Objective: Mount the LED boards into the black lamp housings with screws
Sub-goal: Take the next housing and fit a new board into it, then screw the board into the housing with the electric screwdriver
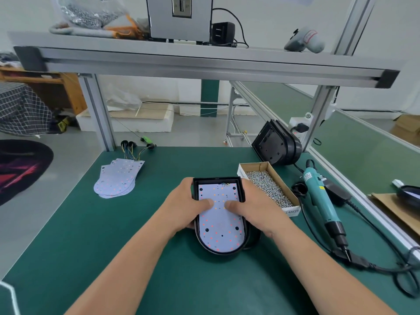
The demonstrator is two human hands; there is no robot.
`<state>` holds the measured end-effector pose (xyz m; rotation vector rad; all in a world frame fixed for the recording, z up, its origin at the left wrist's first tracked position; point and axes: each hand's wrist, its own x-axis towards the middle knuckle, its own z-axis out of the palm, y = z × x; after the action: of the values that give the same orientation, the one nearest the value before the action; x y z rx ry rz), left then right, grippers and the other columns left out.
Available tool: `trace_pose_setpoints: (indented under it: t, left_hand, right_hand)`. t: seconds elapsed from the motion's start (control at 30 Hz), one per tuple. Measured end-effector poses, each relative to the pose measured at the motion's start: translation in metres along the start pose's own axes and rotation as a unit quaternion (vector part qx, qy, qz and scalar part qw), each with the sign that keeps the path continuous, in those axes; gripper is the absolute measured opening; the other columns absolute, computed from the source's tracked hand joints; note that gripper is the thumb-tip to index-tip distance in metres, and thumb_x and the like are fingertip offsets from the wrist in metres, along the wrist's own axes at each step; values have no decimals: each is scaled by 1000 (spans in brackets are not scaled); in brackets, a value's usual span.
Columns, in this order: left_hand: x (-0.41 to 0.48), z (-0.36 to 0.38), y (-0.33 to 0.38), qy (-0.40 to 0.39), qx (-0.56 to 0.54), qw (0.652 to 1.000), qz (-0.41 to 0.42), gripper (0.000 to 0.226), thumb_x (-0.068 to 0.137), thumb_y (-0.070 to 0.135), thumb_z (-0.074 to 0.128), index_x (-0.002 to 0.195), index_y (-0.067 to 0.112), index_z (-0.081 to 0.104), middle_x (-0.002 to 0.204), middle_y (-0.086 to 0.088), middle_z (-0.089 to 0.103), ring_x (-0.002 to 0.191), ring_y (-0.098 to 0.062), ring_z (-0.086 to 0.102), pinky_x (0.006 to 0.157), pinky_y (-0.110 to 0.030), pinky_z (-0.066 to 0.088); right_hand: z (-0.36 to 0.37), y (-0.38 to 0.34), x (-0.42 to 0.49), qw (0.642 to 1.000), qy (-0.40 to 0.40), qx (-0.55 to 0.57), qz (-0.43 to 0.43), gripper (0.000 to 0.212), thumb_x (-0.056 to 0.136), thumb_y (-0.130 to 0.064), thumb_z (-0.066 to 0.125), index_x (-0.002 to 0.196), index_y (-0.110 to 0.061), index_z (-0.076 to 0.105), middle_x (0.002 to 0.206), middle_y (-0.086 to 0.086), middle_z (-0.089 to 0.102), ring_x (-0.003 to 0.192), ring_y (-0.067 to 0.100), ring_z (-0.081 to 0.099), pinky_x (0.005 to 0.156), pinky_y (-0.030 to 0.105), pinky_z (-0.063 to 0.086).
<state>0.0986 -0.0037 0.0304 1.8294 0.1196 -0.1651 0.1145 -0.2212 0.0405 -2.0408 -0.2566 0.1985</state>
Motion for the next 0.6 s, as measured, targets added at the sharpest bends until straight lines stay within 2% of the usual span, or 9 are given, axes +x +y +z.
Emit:
trace_pose_setpoints:
  t: [0.07, 0.13, 0.23, 0.33, 0.4, 0.47, 0.5, 0.57, 0.6]
  left_hand:
    - [0, 1, 0, 13, 41, 999, 8, 43, 80, 30, 83, 114, 34, 57, 102, 2, 77, 80, -16, 79, 57, -40, 65]
    - [-1, 2, 3, 17, 71, 997, 2, 42, 78, 33, 82, 111, 30, 56, 104, 1, 74, 84, -19, 78, 57, -42, 65]
    - [-3, 2, 7, 11, 139, 990, 9, 41, 78, 39, 77, 111, 28, 56, 103, 2, 73, 88, -22, 75, 57, -39, 64]
    - [-5, 3, 10, 7, 193, 981, 30, 29, 83, 38, 72, 108, 34, 60, 91, 2, 74, 75, -23, 73, 51, -34, 59]
    - [-7, 4, 10, 16, 236, 971, 40, 26, 86, 42, 70, 109, 37, 60, 89, 8, 73, 72, -15, 70, 59, -31, 58]
    - [-8, 6, 10, 36, 277, 959, 39, 34, 87, 49, 67, 116, 37, 57, 99, 14, 71, 89, -13, 69, 81, -36, 59]
    - [-8, 7, 10, 48, 288, 956, 37, 37, 88, 52, 67, 118, 34, 55, 102, 13, 71, 94, -15, 68, 88, -39, 58]
    - [-9, 9, 12, 69, 302, 950, 38, 44, 88, 56, 67, 120, 29, 52, 99, 9, 71, 93, -18, 69, 88, -44, 58]
    - [-10, 9, 13, 75, 309, 947, 39, 50, 89, 58, 66, 125, 27, 51, 99, 8, 72, 94, -19, 69, 88, -44, 58]
  right_hand:
    - [-1, -2, -2, 999, 7, -38, -3, 45, 92, -16, 72, 131, -32, 58, 123, -14, 71, 116, 10, 66, 98, 36, 54]
    - [-1, -6, -3, 996, 10, -93, -9, 44, 92, -23, 72, 132, -32, 54, 122, -16, 68, 114, 10, 64, 87, 25, 50]
    - [-3, -12, -5, 983, 2, -185, -16, 38, 96, -35, 68, 127, -22, 50, 115, -5, 66, 105, 18, 62, 84, 35, 49]
    - [-13, -19, -12, 960, 1, -277, -41, 27, 98, -43, 62, 100, -19, 48, 85, -1, 61, 79, 19, 56, 66, 40, 40]
    - [-30, -24, -17, 946, 25, -314, -71, 28, 99, -43, 58, 88, -18, 53, 71, -1, 59, 71, 19, 53, 65, 41, 41]
    - [-56, -26, -23, 943, 81, -316, -73, 25, 98, -46, 56, 87, -23, 62, 75, -8, 64, 74, 11, 57, 72, 38, 49]
    - [-71, -24, -25, 940, 109, -316, -65, 23, 97, -48, 55, 89, -29, 65, 80, -13, 66, 77, 5, 60, 75, 35, 51]
    - [-100, -14, -32, 927, 160, -338, -43, 19, 98, -51, 56, 95, -35, 67, 91, -17, 68, 84, 2, 63, 78, 34, 52]
    - [-114, -4, -35, 917, 187, -351, -22, 19, 98, -52, 57, 100, -35, 66, 98, -16, 67, 88, 7, 64, 79, 36, 52]
